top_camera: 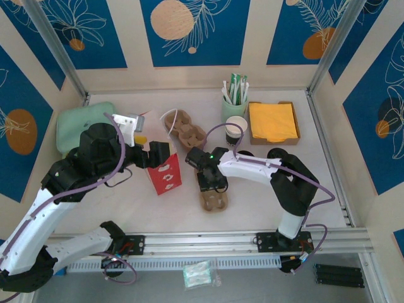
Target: Pack the takeout coffee
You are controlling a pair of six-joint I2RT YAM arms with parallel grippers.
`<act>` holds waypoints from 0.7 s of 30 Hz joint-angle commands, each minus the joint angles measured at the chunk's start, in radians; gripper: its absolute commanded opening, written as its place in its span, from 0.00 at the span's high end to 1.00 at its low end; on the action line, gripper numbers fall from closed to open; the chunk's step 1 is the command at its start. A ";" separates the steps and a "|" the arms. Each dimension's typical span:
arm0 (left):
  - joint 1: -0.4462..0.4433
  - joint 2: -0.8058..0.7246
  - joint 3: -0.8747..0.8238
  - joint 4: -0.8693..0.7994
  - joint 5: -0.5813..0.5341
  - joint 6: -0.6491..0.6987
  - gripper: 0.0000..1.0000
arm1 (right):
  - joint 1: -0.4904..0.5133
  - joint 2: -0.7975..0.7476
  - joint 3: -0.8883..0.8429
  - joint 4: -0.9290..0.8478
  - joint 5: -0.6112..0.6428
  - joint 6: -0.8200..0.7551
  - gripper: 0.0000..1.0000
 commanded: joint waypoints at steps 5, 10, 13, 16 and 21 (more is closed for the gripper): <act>0.000 -0.012 -0.007 -0.007 -0.012 0.019 0.01 | 0.007 0.015 0.008 -0.010 0.015 0.003 0.58; 0.001 -0.010 0.004 -0.009 -0.010 0.018 0.01 | 0.007 -0.006 0.006 -0.011 0.020 0.001 0.65; 0.000 -0.004 0.019 -0.016 -0.009 0.023 0.01 | 0.005 -0.034 0.005 -0.013 0.028 0.003 0.68; 0.000 0.008 0.040 -0.022 -0.005 0.030 0.01 | 0.004 -0.068 0.006 -0.020 0.037 0.002 0.69; 0.001 0.040 0.087 -0.037 0.014 0.045 0.01 | -0.006 -0.142 0.001 -0.032 0.046 0.001 0.69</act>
